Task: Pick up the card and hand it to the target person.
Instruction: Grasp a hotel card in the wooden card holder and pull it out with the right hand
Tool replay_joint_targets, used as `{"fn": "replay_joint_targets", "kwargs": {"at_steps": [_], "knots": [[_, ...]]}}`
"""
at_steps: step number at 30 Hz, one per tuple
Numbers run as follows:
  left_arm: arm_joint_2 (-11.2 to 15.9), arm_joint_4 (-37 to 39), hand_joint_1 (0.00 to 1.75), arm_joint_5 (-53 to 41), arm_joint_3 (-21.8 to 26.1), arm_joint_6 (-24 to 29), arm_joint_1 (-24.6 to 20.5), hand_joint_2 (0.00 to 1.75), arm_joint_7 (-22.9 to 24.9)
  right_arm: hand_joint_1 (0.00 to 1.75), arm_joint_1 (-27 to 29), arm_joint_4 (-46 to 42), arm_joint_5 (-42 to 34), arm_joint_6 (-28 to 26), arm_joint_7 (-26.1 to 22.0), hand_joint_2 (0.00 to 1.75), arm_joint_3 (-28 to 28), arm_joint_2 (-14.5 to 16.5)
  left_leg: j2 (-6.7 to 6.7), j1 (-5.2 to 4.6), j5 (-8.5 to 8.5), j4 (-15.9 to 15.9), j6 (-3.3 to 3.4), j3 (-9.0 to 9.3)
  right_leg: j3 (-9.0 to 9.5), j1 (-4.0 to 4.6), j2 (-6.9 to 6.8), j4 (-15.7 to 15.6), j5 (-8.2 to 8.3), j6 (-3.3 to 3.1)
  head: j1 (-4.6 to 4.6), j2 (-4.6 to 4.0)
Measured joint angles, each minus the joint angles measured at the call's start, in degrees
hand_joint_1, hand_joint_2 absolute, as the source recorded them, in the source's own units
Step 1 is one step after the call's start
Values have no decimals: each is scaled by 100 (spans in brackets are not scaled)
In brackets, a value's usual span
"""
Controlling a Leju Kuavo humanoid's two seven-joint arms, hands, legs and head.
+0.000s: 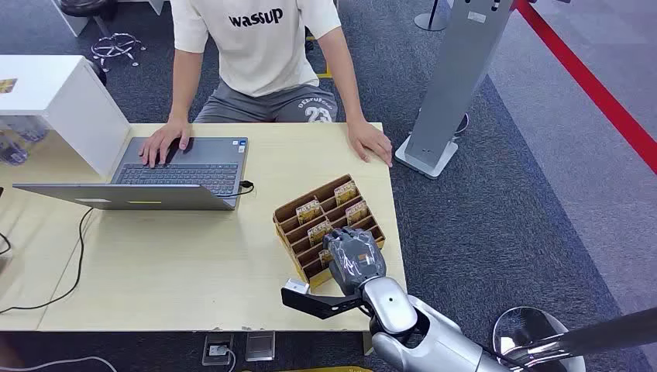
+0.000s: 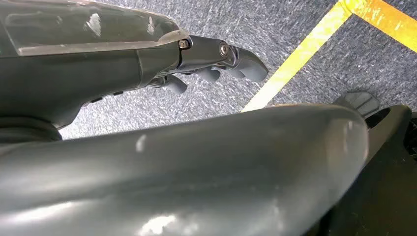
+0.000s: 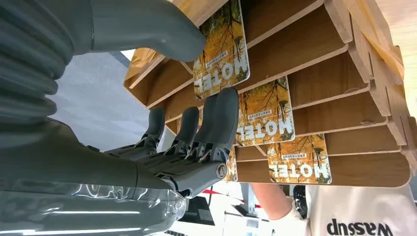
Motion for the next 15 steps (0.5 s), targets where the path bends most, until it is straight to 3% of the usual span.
{"fn": "replay_joint_targets", "kwargs": {"at_steps": [8,13,15], "knots": [[0,0,0,-1,0,0,2,0,-3,88,6,74,0,3,-1,175,13,57,0,0,0,0,0,0,0,0,0,0,0,0,0,-1],[0,-1,0,-1,0,1,4,0,-4,103,5,72,0,4,-2,175,13,58,0,0,0,0,0,0,0,0,0,0,0,0,2,0],[0,-1,0,0,0,4,5,0,-5,123,5,73,-2,4,-4,175,14,58,0,0,0,0,0,-1,0,0,0,0,0,0,2,1]]}}
